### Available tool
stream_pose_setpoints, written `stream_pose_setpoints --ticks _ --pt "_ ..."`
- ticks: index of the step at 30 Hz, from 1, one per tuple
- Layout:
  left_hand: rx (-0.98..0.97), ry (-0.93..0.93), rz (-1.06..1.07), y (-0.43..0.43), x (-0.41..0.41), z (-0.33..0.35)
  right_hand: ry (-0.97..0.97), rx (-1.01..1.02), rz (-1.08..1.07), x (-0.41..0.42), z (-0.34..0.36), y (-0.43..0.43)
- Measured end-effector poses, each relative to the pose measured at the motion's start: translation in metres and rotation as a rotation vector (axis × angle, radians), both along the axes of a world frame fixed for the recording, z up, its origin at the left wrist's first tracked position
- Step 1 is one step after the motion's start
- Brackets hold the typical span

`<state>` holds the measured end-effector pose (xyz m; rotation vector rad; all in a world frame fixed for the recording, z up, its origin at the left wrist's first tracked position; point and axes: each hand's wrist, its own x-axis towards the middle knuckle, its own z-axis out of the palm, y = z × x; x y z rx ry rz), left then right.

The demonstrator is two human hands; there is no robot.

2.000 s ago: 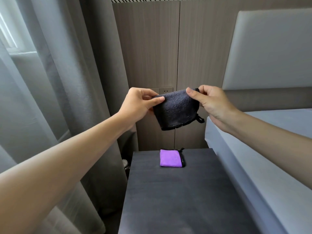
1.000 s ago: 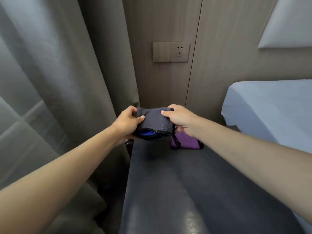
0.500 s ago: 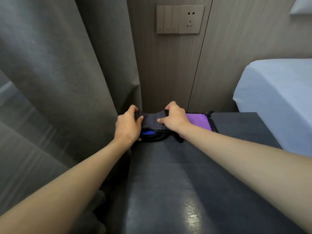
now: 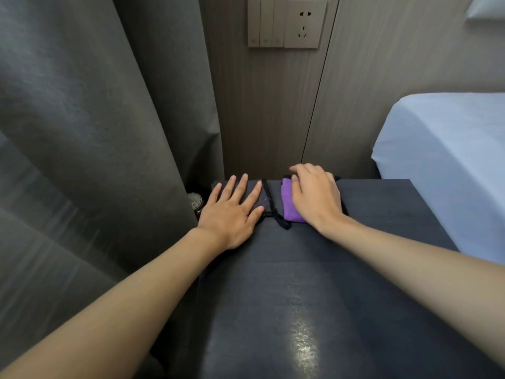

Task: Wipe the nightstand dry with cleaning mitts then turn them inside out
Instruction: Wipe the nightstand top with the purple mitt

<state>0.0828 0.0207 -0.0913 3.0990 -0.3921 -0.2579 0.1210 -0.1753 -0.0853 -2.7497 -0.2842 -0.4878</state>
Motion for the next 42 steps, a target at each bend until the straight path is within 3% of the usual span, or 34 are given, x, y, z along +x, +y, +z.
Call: stream_pose_setpoints --ticks 3,6,10,16,19,21,27,33,42 --pt "0.026 -0.008 0.009 0.001 0.0 0.005 0.17 -0.125 0.026 -0.004 -0.004 0.0" --pt "0.036 -0.196 0.008 -0.004 -0.009 0.012 0.331 -0.234 0.005 -0.009 -0.012 0.011" --pt "-0.138 -0.309 -0.017 -0.022 -0.016 0.023 0.278 -0.278 -0.049 -0.012 -0.009 0.011" --pt "-0.289 -0.126 -0.099 -0.065 0.002 0.018 0.43 -0.397 -0.061 -0.011 -0.014 -0.005" --pt "-0.313 0.006 -0.072 -0.08 0.012 0.009 0.432 -0.233 0.025 -0.006 -0.014 -0.016" --pt "-0.262 0.012 -0.054 -0.087 0.017 0.003 0.39 -0.166 0.057 -0.005 -0.014 -0.03" --pt "-0.033 -0.118 -0.058 -0.099 0.018 -0.004 0.36 -0.363 0.073 -0.012 -0.021 -0.042" --pt "-0.081 -0.039 0.033 -0.111 0.02 -0.004 0.365 -0.347 0.155 -0.005 -0.017 -0.053" --pt "-0.022 -0.097 0.029 -0.132 0.032 -0.008 0.355 -0.361 0.196 0.009 -0.015 -0.086"
